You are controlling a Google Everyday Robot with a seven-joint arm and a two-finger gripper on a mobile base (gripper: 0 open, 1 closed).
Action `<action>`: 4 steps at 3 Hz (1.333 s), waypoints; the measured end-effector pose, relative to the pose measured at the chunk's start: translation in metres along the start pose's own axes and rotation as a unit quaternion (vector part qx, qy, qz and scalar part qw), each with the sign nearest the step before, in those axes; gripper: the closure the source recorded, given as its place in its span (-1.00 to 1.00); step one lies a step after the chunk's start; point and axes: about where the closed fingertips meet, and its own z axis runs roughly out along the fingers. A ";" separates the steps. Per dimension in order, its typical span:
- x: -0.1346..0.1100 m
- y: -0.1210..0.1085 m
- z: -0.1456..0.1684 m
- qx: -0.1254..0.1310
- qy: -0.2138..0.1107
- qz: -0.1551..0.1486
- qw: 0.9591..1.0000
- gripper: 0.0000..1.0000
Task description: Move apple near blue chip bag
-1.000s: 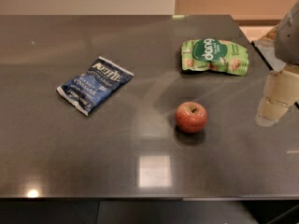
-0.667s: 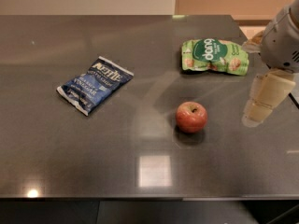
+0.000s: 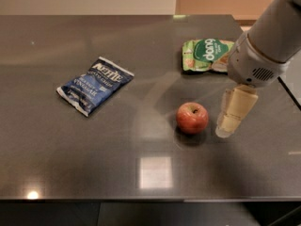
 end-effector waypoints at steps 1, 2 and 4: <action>-0.007 0.003 0.024 -0.026 -0.005 -0.009 1.000 -1.00; -0.010 0.008 0.042 -0.033 -0.009 -0.016 0.999 -1.00; -0.018 0.014 0.062 -0.035 -0.024 -0.025 0.999 -0.62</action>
Offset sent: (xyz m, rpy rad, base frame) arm 0.0003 0.0314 -0.0572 0.0281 0.0619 0.0724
